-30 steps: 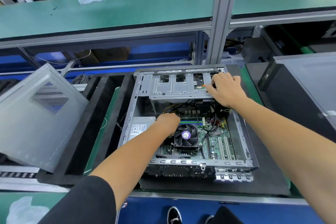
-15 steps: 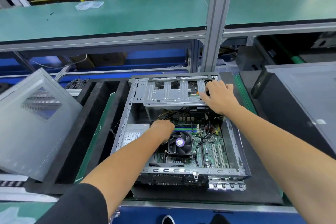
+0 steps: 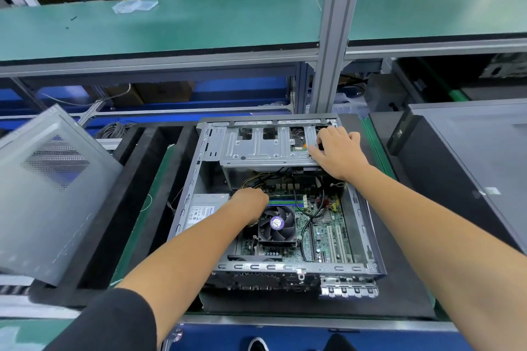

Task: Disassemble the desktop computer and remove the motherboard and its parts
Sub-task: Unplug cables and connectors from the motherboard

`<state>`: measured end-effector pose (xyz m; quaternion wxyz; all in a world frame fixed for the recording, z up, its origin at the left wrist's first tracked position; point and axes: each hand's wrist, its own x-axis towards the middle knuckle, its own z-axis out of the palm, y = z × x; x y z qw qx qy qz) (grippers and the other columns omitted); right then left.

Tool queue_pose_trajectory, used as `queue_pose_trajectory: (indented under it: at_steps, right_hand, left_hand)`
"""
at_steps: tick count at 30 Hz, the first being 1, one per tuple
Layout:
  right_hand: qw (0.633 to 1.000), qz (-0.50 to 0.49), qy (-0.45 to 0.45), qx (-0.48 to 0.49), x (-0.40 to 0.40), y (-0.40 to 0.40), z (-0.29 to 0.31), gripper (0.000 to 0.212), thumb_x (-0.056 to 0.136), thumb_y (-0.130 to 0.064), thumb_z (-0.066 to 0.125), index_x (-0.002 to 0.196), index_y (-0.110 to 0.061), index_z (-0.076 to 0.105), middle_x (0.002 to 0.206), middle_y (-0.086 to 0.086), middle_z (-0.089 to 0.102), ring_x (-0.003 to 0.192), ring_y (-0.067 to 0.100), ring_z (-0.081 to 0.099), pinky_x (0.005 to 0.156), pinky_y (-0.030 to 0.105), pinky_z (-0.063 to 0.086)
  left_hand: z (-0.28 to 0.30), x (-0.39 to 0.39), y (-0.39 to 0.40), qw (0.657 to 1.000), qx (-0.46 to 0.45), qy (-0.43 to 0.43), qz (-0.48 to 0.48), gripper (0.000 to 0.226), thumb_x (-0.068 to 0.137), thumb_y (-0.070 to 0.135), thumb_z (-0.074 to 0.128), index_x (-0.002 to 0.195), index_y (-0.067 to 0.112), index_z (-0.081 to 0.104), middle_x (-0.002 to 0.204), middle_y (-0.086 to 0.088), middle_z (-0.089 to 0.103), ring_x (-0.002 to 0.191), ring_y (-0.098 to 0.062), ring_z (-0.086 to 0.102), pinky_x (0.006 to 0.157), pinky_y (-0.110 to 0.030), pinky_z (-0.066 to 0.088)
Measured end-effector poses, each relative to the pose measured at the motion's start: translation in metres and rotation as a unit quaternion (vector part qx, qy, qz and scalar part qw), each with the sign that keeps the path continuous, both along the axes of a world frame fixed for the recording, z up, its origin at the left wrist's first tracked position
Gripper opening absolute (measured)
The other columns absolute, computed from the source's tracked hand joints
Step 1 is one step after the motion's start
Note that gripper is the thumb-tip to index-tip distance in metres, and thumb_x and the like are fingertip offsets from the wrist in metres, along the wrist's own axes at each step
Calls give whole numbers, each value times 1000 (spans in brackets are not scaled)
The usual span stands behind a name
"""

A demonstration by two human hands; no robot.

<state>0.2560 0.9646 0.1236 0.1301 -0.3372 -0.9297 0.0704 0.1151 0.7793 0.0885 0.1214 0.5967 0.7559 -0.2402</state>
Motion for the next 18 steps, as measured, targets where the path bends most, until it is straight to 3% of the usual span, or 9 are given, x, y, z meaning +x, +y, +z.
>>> queue_pose_trajectory:
  at_steps: [18]
  right_hand:
    - [1000, -1, -10, 7, 0, -2, 1, 28, 96, -45, 41, 91, -18, 47, 95, 0, 47, 95, 22, 42, 88, 42, 29]
  left_hand:
    - [3, -1, 2, 1000, -11, 1, -16, 25, 84, -5, 54, 107, 4, 58, 111, -13, 59, 100, -32, 61, 68, -36, 44]
